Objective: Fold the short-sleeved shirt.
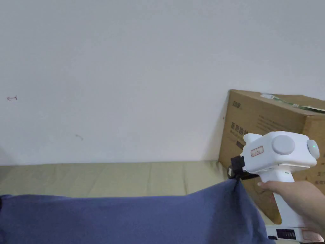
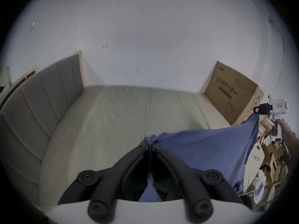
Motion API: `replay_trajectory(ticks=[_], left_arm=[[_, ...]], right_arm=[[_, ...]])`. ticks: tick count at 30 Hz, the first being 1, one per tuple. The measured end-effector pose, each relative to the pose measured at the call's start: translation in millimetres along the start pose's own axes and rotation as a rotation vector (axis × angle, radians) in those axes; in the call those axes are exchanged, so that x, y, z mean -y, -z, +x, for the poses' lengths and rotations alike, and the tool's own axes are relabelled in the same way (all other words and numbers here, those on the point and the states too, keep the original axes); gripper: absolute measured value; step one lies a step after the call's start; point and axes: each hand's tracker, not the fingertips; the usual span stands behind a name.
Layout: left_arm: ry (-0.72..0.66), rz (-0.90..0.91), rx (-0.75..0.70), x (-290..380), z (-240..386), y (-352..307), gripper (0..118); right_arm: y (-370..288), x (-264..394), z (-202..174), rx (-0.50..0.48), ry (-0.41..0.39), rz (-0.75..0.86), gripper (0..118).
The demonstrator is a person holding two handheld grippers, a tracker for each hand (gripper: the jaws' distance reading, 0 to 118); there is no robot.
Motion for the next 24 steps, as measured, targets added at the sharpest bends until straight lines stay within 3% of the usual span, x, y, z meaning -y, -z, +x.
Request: replay_trajectory(ticks=[5,11,16,24], left_arm=[[0.028,0.104,0.01,-49.2,17.7,-52.4,2],[0.063,0.169,-0.004,-98.0,28.2,-90.2,2],[0.05,0.237,-0.03,-129.2,29.0,-96.5,2],[0.006,0.302,-0.055,-173.8,19.7,-66.4,2]], right_arm=[[-85.4,-35.2,-19.3,0.013,-0.03,0.131,4],[-143.2,-81.8,-30.3,0.027,-0.021,0.252,4],[-166.6,-115.1,-48.2,0.042,-0.04,0.331,4],[-148.0,-163.0,-63.8,0.055,0.002,0.42,4]])
